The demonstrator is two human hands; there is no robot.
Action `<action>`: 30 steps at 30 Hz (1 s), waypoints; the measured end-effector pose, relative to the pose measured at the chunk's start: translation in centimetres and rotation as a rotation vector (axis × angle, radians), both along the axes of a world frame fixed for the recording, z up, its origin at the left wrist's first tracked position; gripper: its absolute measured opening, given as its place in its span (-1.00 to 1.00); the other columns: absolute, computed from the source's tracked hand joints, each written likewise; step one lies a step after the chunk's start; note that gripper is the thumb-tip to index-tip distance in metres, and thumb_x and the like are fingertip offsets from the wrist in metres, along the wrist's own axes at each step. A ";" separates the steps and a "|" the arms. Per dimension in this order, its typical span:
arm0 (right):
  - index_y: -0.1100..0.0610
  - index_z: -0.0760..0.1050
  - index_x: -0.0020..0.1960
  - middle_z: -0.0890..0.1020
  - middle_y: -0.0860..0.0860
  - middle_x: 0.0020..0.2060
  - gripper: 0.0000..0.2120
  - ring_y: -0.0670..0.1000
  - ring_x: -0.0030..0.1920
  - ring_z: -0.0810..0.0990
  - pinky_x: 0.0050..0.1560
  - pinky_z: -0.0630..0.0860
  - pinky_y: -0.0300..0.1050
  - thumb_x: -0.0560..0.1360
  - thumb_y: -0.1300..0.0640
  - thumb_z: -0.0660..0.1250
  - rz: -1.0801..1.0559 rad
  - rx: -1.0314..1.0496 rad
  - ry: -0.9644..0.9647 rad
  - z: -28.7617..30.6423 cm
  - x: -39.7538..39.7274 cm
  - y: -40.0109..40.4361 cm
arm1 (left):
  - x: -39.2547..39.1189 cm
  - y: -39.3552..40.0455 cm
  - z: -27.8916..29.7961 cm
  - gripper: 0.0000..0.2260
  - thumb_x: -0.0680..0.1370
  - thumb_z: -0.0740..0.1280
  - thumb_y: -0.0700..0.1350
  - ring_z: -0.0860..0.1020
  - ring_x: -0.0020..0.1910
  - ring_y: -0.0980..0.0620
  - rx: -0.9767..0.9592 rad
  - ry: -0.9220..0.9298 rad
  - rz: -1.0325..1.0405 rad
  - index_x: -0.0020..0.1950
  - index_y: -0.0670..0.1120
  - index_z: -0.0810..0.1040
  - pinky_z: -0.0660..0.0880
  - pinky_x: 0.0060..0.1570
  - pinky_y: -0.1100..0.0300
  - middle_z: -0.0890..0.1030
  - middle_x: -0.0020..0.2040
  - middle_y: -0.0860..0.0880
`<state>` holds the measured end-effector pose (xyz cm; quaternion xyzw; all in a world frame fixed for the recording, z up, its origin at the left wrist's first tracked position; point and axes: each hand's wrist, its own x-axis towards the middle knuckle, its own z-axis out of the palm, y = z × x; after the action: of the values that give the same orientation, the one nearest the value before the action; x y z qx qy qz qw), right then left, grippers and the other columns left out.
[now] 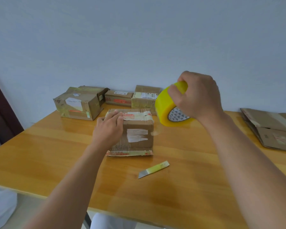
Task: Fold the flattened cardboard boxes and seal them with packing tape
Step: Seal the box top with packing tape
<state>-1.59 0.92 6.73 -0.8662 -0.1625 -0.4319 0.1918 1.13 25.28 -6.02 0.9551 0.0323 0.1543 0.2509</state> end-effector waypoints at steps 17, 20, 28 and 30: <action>0.06 0.13 -0.42 0.20 -0.09 -0.56 -0.61 -0.09 -0.43 0.18 -0.38 0.10 -0.12 0.49 0.06 0.23 0.335 0.589 0.160 0.6 6.3 9.8 | 0.7 5.3 0.0 -0.78 0.56 0.30 0.20 0.26 0.28 0.17 -0.247 -0.014 -0.305 0.11 0.14 0.42 0.33 0.20 0.20 0.47 0.38 0.15; 0.11 0.15 -0.40 0.18 -0.10 -0.54 -0.65 -0.09 -0.42 0.15 -0.37 0.10 -0.10 0.48 0.04 0.21 0.346 0.698 0.203 -0.6 7.4 11.1 | 0.7 5.4 -0.4 -0.79 0.54 0.36 0.15 0.26 0.32 0.19 -0.354 -0.054 -0.328 0.08 0.10 0.46 0.33 0.26 0.19 0.47 0.33 0.26; 0.38 0.33 -0.24 0.34 0.15 -0.38 -0.52 0.20 -0.32 0.46 -0.28 0.32 0.09 0.40 -0.10 0.18 0.305 0.857 0.343 -4.6 9.6 11.9 | 0.3 4.6 -0.3 -0.53 0.55 0.08 0.33 0.43 0.30 0.07 -0.811 -0.024 -0.264 0.08 0.09 0.65 0.34 0.36 0.05 0.53 0.16 0.01; 0.37 0.33 -0.25 0.33 0.14 -0.38 -0.54 0.07 -0.36 0.49 -0.27 0.31 0.00 0.41 -0.08 0.18 0.331 0.911 0.348 -4.9 9.8 11.6 | 0.4 4.2 0.0 -0.43 0.61 -0.02 0.36 0.57 0.17 0.14 -0.918 -0.039 -0.254 0.03 0.06 0.69 0.45 0.22 0.22 0.64 0.09 0.02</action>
<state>8.18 12.57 1.78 -0.7164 -0.0584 -0.2721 0.6398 1.55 29.52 -6.06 0.7387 -0.0244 0.1100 0.6645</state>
